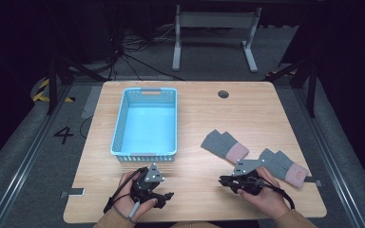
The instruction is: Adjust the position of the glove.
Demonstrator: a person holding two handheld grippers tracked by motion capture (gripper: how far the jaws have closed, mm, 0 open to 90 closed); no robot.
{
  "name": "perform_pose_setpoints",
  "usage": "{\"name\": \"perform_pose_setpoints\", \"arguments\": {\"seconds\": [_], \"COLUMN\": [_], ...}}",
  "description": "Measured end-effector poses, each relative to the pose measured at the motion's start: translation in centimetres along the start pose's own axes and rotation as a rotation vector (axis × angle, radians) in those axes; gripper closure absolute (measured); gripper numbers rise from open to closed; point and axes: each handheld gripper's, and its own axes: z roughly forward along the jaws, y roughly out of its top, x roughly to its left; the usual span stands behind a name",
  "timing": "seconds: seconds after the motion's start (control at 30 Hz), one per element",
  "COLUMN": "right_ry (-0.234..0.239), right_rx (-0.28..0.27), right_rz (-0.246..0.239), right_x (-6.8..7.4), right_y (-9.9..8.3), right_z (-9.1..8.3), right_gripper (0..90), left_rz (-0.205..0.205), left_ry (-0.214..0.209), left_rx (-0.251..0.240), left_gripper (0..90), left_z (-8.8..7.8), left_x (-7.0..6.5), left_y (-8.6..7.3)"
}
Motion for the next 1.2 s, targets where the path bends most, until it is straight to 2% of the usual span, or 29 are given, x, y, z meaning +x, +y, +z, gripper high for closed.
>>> {"name": "perform_pose_setpoints", "arguments": {"seconds": [0.2, 0.37, 0.47, 0.6, 0.67, 0.7, 0.83, 1.0, 1.07, 1.2], "right_ry": [-0.009, -0.021, -0.022, -0.044, -0.046, -0.057, -0.057, -0.089, -0.087, -0.096], "right_rx": [0.005, -0.016, -0.037, -0.027, -0.023, -0.012, -0.001, 0.006, 0.014, 0.026], "right_rz": [-0.033, -0.027, 0.0, 0.024, 0.029, 0.041, 0.062, 0.085, 0.113, 0.138], "right_x": [0.0, -0.5, -1.3, -2.7, -2.9, -3.6, -4.6, -6.3, -7.0, -7.9], "right_y": [0.7, 2.5, 3.8, 5.9, 6.2, 6.8, 7.5, 8.1, 8.1, 8.0], "right_z": [0.2, 0.0, -0.1, 0.4, 0.5, 0.9, 1.4, 2.1, 2.6, 3.4], "right_gripper": [85.4, 88.2, 89.3, 89.6, 89.6, 89.6, 89.6, 89.5, 89.6, 89.8], "left_rz": [0.003, 0.003, 0.001, 0.006, 0.001, 0.003, 0.0, -0.003, -0.001, 0.0], "left_ry": [0.003, 0.006, 0.004, 0.001, -0.001, -0.001, -0.003, -0.001, -0.002, 0.0], "left_rx": [0.0, -0.001, -0.005, -0.008, -0.014, -0.008, -0.012, -0.014, -0.017, -0.018], "left_gripper": [31.2, 31.1, 31.2, 31.1, 31.2, 31.2, 31.1, 31.1, 31.2, 31.2], "left_z": [0.1, 0.1, 0.0, -0.1, -0.1, -0.2, -0.2, -0.2, -0.2, -0.3], "left_x": [-0.2, -0.1, 0.0, 0.1, 0.2, 0.3, 0.3, 0.4, 0.4, 0.4], "left_y": [0.1, 0.2, 0.3, 0.3, 0.3, 0.3, 0.3, 0.3, 0.3, 0.3]}}
